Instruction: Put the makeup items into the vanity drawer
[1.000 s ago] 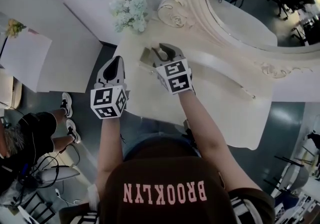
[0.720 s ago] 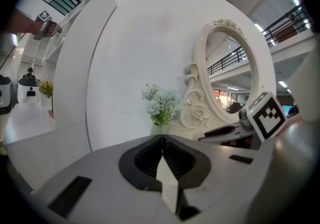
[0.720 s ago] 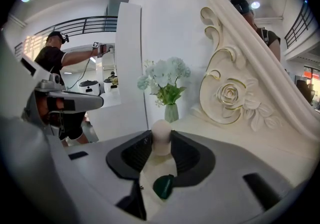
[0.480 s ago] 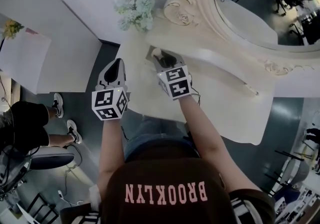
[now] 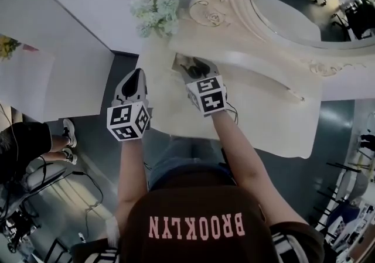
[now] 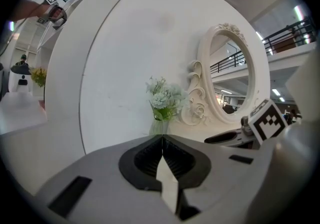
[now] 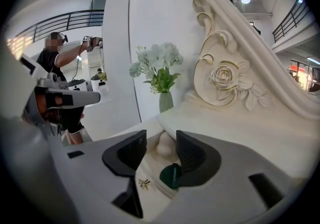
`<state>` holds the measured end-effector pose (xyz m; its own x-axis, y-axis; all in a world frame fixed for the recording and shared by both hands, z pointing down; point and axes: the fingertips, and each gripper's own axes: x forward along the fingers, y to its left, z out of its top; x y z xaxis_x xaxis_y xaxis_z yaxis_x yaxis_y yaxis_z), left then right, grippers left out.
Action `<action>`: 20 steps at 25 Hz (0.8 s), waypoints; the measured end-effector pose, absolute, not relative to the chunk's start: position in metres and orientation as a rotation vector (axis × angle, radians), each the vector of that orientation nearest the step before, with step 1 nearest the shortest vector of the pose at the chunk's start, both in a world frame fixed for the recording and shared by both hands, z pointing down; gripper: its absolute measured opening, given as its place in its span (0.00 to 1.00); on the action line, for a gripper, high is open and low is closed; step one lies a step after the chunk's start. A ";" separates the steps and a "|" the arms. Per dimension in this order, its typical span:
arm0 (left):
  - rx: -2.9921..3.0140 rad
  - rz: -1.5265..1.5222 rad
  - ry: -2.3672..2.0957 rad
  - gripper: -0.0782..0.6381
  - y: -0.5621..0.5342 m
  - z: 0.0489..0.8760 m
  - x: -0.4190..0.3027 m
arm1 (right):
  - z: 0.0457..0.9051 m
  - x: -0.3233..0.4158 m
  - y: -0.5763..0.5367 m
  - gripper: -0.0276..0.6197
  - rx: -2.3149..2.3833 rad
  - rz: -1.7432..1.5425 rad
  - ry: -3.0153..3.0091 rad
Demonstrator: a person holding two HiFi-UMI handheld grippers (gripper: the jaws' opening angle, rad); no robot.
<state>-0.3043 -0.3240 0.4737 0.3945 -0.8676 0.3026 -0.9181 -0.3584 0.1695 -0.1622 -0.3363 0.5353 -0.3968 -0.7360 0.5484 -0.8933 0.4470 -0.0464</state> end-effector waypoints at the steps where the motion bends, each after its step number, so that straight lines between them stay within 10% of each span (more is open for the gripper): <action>1: 2.354 0.230 -1.547 0.12 -0.324 0.474 -0.304 | 0.530 -0.162 -0.335 0.31 1.383 0.457 -2.256; 6: 2.395 0.230 -1.483 0.12 -0.324 0.474 -0.296 | 0.507 -0.149 -0.327 0.06 1.502 0.417 -2.279; 20: 2.468 0.148 -1.480 0.12 -0.303 0.444 -0.276 | 0.455 -0.096 -0.277 0.04 1.679 0.313 -2.318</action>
<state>-0.2765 -0.3032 0.4438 0.4763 -0.8517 0.2187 -0.8781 -0.4477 0.1688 -0.0960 -0.2767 0.4550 -0.2971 -0.8946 0.3337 -0.9511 0.3082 -0.0207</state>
